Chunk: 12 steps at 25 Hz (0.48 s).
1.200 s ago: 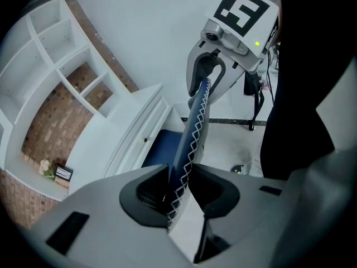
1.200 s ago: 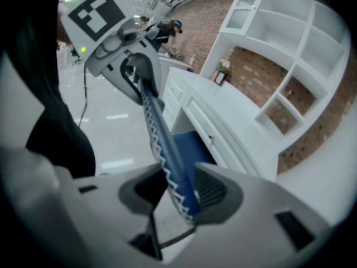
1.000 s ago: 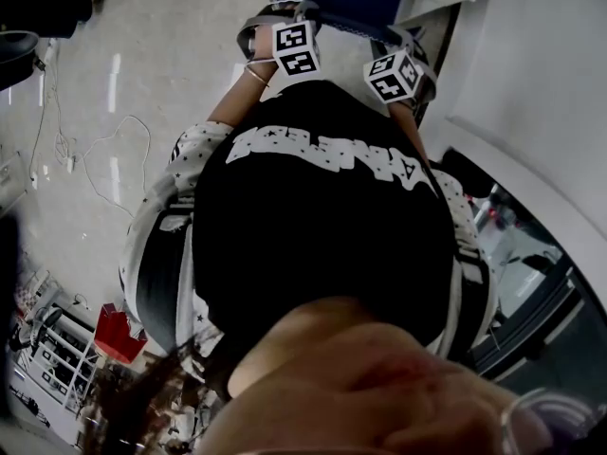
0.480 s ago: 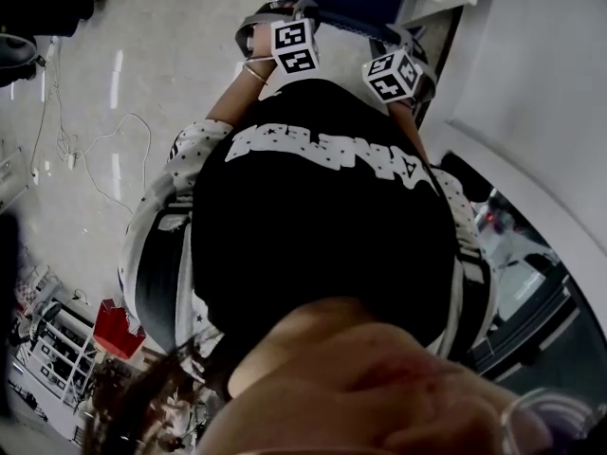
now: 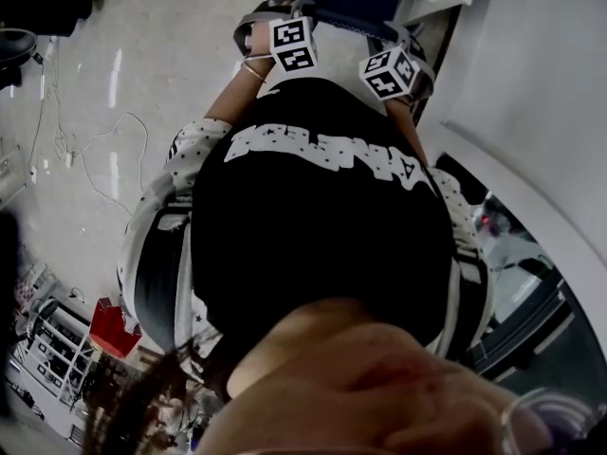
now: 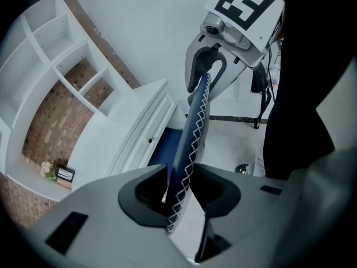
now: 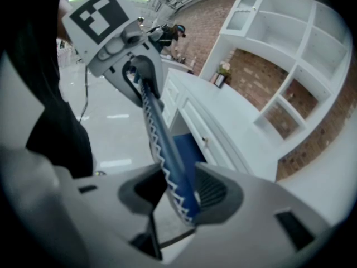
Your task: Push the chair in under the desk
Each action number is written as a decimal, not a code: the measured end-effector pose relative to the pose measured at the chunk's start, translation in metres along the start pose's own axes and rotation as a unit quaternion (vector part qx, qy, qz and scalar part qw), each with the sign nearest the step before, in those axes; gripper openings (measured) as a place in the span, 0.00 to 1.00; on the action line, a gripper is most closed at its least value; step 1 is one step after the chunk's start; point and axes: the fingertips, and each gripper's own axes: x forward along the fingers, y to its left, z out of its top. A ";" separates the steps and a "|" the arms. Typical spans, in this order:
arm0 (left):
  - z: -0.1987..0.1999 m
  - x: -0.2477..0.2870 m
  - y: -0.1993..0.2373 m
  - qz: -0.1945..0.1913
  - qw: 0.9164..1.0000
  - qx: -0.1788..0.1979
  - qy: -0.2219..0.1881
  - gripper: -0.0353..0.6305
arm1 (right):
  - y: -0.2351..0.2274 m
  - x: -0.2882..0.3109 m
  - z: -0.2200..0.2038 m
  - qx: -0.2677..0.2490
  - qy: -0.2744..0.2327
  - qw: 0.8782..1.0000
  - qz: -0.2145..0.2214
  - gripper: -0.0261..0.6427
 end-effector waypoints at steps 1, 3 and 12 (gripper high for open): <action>-0.004 0.000 0.002 0.001 1.000 0.000 0.002 0.28 | 0.001 0.003 0.003 0.000 -0.001 1.000 0.002 0.29; -0.017 0.002 0.010 0.003 1.000 -0.003 0.003 0.28 | 0.003 0.012 0.016 -0.003 -0.002 1.000 0.004 0.29; -0.023 0.000 0.021 -0.011 1.000 -0.001 0.005 0.27 | -0.004 0.017 0.028 -0.001 -0.003 1.000 0.003 0.29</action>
